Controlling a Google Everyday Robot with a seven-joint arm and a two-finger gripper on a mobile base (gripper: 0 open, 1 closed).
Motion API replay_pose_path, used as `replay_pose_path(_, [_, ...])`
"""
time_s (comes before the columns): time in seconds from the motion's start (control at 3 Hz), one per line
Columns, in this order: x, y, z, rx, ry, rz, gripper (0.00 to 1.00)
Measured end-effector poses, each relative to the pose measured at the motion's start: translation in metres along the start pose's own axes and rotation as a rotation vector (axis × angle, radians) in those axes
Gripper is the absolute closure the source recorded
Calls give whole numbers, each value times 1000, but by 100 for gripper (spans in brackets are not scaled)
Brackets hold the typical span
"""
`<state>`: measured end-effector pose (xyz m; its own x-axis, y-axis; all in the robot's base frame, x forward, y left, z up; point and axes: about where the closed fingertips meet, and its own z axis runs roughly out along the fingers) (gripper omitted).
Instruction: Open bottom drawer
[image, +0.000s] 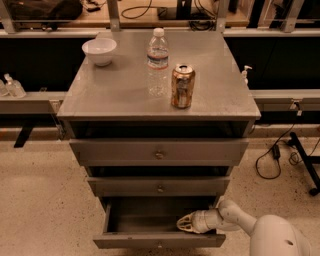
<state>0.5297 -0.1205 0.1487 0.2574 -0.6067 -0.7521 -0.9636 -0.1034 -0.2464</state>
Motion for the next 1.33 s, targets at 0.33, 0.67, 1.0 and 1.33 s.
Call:
replay_pose_path(0.33, [-3,10,5,-35,1,21,100])
replay_pose_path(0.67, [-3,10,5,-35,1,21,100])
replay_pose_path(1.0, [-20,28,2,-63,-12,40,100])
replay_pose_path(1.33, [-27,31,0,-68,-15,44,100])
